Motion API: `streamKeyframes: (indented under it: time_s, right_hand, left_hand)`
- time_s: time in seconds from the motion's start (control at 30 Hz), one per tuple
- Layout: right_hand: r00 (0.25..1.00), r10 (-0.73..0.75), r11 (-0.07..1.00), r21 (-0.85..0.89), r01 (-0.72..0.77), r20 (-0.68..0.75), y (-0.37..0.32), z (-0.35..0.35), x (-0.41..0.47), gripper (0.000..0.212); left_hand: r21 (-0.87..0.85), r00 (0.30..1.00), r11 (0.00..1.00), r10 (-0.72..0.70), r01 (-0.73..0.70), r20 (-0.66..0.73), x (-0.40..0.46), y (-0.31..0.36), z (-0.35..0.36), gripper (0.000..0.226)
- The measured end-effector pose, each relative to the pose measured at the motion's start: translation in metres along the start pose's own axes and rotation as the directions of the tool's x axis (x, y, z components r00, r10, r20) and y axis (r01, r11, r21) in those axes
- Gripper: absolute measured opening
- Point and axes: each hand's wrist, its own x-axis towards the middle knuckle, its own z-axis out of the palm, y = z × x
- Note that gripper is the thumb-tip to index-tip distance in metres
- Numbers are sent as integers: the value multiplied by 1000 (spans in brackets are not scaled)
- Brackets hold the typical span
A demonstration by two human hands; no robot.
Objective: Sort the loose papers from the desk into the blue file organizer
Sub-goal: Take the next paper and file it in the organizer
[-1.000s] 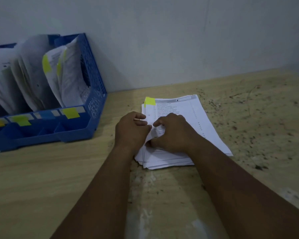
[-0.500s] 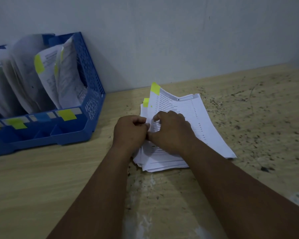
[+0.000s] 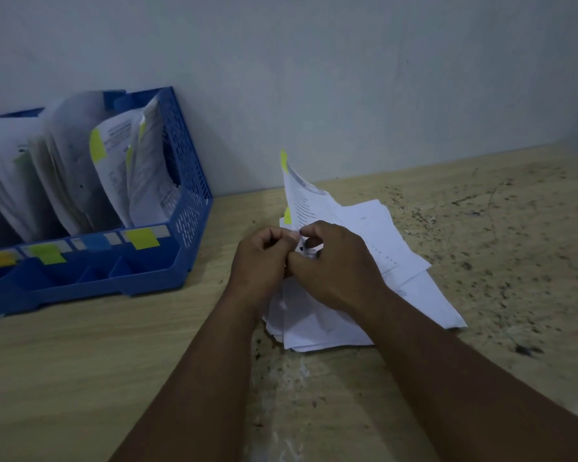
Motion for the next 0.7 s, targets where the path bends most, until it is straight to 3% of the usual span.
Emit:
streamKeyframes:
  time_s: [0.1,0.27,0.4,0.6,0.7]
  right_hand:
    - [998,-55,996,70,58,-43,0,0,1,22]
    - [977,-173,979,84,185,-126,-1,1,1,21]
    - [961,-261,960,81,268,-92,-4,6,-1,20]
    - [965,-238,971,-35,236,-107,0,14,1,56]
    - [984,-165,986,7,166,-70,-3,8,2,74]
  left_hand:
    - [-103,999,994,-42,45,34,-2,2,3,8]
    - [-279,998,959,-58,56,3,-3,8,2,31]
    - [-256,995,967,-38,13,-94,-2,12,-4,11]
    - [-205,959,969,80,-139,-273,-4,29,-17,24]
    - [-188,935,960,136,-206,-329,-9,35,-20,24]
